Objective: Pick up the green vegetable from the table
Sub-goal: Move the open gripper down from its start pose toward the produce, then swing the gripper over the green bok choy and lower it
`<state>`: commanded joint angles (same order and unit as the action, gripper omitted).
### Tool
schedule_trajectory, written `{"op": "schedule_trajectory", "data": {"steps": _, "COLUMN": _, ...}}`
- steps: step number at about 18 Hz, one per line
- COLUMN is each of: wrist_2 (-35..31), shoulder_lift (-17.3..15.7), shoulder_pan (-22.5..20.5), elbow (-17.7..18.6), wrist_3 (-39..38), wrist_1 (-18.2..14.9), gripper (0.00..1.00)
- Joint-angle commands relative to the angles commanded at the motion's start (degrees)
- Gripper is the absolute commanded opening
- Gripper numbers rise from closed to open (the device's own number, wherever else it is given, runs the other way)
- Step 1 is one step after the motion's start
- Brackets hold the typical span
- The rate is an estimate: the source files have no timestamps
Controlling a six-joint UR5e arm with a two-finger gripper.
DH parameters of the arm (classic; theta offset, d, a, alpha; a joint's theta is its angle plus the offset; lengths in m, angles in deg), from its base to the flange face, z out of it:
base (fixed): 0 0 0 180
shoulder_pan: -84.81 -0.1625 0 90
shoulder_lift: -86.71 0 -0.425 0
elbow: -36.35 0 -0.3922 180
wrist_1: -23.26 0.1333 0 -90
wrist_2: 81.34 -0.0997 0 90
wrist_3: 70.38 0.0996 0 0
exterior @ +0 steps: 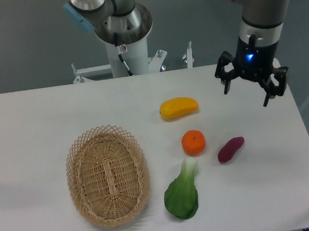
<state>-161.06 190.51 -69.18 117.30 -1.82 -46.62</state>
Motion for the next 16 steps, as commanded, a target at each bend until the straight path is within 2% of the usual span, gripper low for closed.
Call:
{"op": "schedule_trajectory", "data": {"steps": 3, "wrist_2": -0.26, "shoulder_lift": 1.32, "shoulder_pan": 0.97, "elbow": 0.09, "wrist_3": -2.46, "wrist_1": 1.06, "gripper": 1.00}}
{"op": "schedule_trajectory", "data": {"steps": 5, "wrist_2": -0.35, "shoulder_lift": 2.90, "shoulder_pan": 3.42, "elbow": 0.17, "wrist_3": -5.53, "wrist_1": 2.03, "gripper": 1.00}}
{"op": "schedule_trajectory", "data": {"steps": 8, "wrist_2": -0.18, "shoulder_lift": 4.83, "shoulder_pan": 5.71, "elbow": 2.01, "wrist_3": -11.78, "wrist_1": 2.29, "gripper": 1.00}}
{"op": "schedule_trajectory", "data": {"steps": 12, "wrist_2": -1.84, "shoulder_lift": 6.15, "shoulder_pan": 6.86, "elbow": 5.35, "wrist_3": -11.44, "wrist_1": 2.65, "gripper": 1.00}}
{"op": "schedule_trajectory", "data": {"steps": 16, "wrist_2": -2.20, "shoulder_lift": 9.22, "shoulder_pan": 8.09, "elbow": 6.15, "wrist_3": -11.35, "wrist_1": 2.82, "gripper": 1.00}}
